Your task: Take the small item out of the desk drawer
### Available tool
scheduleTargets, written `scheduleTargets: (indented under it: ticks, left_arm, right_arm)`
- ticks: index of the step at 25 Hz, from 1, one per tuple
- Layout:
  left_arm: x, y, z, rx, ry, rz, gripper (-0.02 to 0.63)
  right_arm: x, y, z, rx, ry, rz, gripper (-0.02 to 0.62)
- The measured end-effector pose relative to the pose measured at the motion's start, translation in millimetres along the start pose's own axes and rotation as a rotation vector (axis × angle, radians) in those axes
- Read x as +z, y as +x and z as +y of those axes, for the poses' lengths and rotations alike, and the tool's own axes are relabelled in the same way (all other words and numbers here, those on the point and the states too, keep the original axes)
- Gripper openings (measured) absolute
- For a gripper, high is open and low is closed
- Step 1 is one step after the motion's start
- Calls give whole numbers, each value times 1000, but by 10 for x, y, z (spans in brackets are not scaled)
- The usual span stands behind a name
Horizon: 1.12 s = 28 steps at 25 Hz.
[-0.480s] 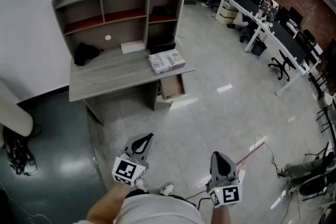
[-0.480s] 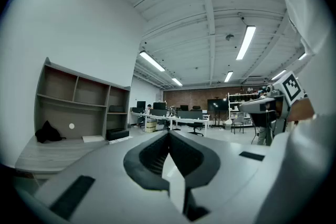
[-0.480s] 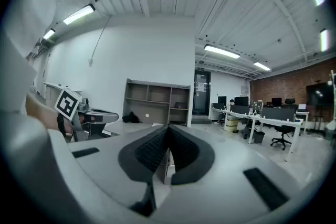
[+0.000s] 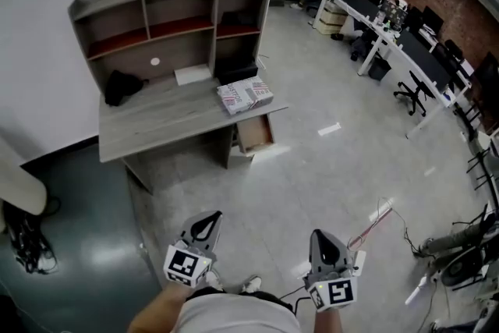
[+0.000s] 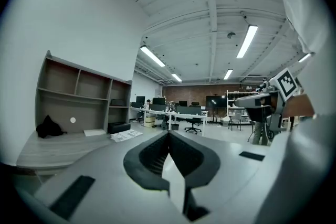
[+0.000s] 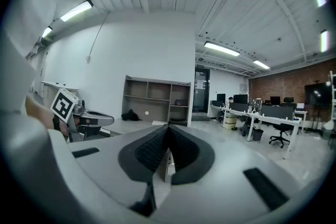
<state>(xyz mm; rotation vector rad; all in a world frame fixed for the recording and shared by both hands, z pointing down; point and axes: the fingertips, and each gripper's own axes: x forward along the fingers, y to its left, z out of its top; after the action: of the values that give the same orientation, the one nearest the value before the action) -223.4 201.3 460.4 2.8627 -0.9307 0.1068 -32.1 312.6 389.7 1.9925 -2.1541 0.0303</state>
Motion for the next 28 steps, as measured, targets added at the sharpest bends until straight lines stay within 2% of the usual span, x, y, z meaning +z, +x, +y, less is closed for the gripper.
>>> scheduleTargets:
  ticks: [7,10,13,20,28]
  left_arm:
    - [-299,57,224,-36,-4,36,18]
    - [-386,150,210,-57,2,54,18]
    - [-425,314,204,-64,3,58,18]
    - [-407,1023,291,-13,34,77,18]
    - [-103,2335,266,97,76,92,18]
  right_arm:
    - [-55,61,168,-19,35,1,21]
    - [-202,26,103,-55,36,54,21]
    - [-312,123,-70,-77,47,61,21]
    - [-436,860,-729,-15,80,11,21]
    - [-278,1863,-1988,122,81,-40,21]
